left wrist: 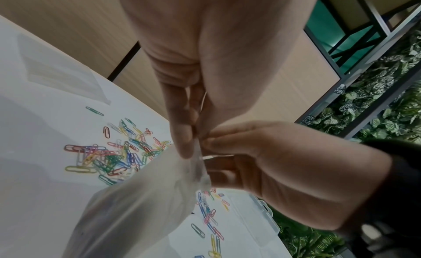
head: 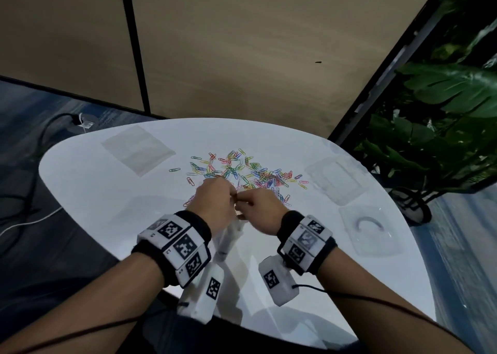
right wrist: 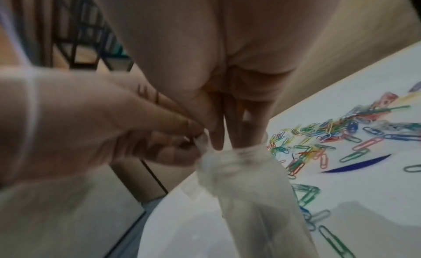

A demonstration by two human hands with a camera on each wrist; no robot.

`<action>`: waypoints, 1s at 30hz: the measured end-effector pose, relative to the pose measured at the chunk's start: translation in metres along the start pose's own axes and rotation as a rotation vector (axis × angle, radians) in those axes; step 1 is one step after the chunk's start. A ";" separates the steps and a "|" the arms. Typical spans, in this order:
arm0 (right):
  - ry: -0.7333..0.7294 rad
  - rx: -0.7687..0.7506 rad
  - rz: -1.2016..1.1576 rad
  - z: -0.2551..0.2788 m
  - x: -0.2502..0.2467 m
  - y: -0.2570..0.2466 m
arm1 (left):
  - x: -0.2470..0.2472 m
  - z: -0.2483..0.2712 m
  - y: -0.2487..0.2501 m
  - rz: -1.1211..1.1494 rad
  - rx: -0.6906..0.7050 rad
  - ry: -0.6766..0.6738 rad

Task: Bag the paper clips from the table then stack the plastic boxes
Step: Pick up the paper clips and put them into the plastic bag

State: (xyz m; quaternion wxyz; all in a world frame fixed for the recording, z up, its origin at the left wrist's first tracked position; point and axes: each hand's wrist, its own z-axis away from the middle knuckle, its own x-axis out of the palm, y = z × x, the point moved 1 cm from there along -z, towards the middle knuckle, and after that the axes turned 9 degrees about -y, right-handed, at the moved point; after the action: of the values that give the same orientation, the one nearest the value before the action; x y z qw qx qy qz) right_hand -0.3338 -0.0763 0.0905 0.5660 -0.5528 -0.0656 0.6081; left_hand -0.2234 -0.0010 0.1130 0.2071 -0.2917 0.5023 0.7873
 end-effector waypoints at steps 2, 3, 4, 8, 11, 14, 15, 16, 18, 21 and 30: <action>0.048 0.000 -0.340 0.001 -0.014 0.009 | -0.002 -0.001 -0.003 0.002 -0.003 0.036; 0.101 0.022 -0.449 0.002 -0.023 0.016 | -0.003 -0.001 -0.004 0.006 -0.005 0.044; 0.166 0.072 -0.469 0.003 -0.033 0.028 | -0.003 -0.001 -0.006 0.013 -0.004 0.041; 0.164 0.602 -0.110 0.014 -0.055 0.102 | -0.007 0.002 -0.011 0.032 0.010 0.029; -0.039 0.815 0.079 0.013 -0.031 0.143 | -0.010 0.004 -0.012 0.026 0.019 0.026; 0.041 0.800 0.313 0.001 -0.013 0.142 | -0.010 0.003 -0.014 0.021 0.015 0.019; 0.080 0.771 0.323 -0.004 -0.012 0.134 | -0.010 0.003 -0.014 0.020 0.017 0.013; 0.105 0.754 0.342 -0.011 -0.013 0.130 | -0.009 0.004 -0.014 0.019 0.022 0.008; 0.156 0.700 0.387 -0.023 -0.020 0.120 | -0.007 0.004 -0.013 0.011 0.027 0.002; 0.211 0.688 0.327 -0.047 -0.030 0.130 | -0.004 0.003 -0.015 -0.013 0.022 -0.007; 0.193 0.450 0.644 -0.069 -0.029 0.138 | -0.002 -0.004 -0.013 -0.038 0.003 -0.022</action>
State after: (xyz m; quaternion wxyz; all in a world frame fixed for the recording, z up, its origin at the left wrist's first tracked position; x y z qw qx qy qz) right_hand -0.3746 -0.1851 -0.0157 0.4572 -0.4617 0.2991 0.6988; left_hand -0.2128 0.0010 0.1041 0.2280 -0.2922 0.4954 0.7856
